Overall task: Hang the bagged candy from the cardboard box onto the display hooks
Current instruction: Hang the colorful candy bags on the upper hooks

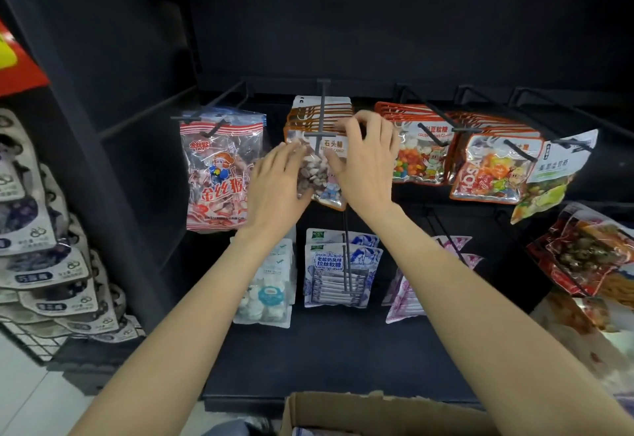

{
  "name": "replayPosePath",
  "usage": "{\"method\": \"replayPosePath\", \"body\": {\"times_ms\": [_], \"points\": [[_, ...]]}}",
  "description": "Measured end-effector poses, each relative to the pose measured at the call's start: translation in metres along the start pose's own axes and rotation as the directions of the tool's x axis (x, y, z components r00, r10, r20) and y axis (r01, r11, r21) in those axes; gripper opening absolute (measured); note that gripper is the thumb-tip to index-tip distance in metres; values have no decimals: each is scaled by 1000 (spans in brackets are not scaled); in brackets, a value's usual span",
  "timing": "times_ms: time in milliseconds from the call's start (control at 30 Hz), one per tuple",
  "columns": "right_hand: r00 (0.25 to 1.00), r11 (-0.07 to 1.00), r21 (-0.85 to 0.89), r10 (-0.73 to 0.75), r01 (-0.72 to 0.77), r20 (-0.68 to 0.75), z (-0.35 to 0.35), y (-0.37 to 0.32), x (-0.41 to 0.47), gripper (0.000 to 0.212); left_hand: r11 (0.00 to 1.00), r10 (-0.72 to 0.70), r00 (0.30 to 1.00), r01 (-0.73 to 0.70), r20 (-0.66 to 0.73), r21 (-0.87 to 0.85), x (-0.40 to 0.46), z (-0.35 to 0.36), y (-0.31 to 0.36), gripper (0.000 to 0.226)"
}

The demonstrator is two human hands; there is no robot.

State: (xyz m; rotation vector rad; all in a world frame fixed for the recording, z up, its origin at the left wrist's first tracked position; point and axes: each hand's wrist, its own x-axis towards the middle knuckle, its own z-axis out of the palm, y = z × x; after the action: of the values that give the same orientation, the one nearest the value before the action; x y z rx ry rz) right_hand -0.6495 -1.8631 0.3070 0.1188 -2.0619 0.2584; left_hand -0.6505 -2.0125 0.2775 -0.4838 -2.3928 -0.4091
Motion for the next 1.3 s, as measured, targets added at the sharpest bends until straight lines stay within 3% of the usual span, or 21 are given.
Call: {"method": "replayPosePath", "body": {"times_ms": [100,200,267,333,500,567,667,733,900,1033,1167,1300], "points": [[999,988,148,51,-53,14,-20,9,-30,35,999,14,997,-18,-82,-46,-12,-4,5,54],[980,941,306,92,-145,179,-52,25,-73,28,987,-26,985,-2,-173,-159,-40,-12,22,40],[925,876,396,131,-276,356,-75,42,-111,23,965,-38,976,-20,-214,-260,-71,-12,37,33],[821,832,355,189,-425,539,-94,66,-159,19,935,-26,981,-44,-191,-351,-108,-3,54,27],[455,767,53,321,-639,831,-128,132,-292,14,886,89,987,-16,135,-464,-198,51,95,25],[343,674,-49,436,-737,832,-140,157,-337,16,902,180,937,-36,299,-431,-222,80,108,28],[214,528,-185,605,-829,767,-152,187,-395,17,925,269,789,-52,552,-377,-248,126,123,30],[135,513,-297,645,-805,752,-153,203,-428,21,943,261,690,-35,675,-330,-260,153,133,35],[-5,649,-463,578,-604,816,-132,224,-490,50,989,145,521,-77,841,-123,-283,208,151,49],[-68,742,-446,480,-500,874,-105,228,-515,67,999,33,537,-36,843,-17,-290,232,142,39],[-131,778,-388,375,-493,918,-66,230,-526,99,993,116,639,-66,760,-95,-293,237,133,27],[-229,828,-444,385,-343,894,-32,230,-544,110,986,165,658,-106,735,-127,-291,245,129,23]]}}
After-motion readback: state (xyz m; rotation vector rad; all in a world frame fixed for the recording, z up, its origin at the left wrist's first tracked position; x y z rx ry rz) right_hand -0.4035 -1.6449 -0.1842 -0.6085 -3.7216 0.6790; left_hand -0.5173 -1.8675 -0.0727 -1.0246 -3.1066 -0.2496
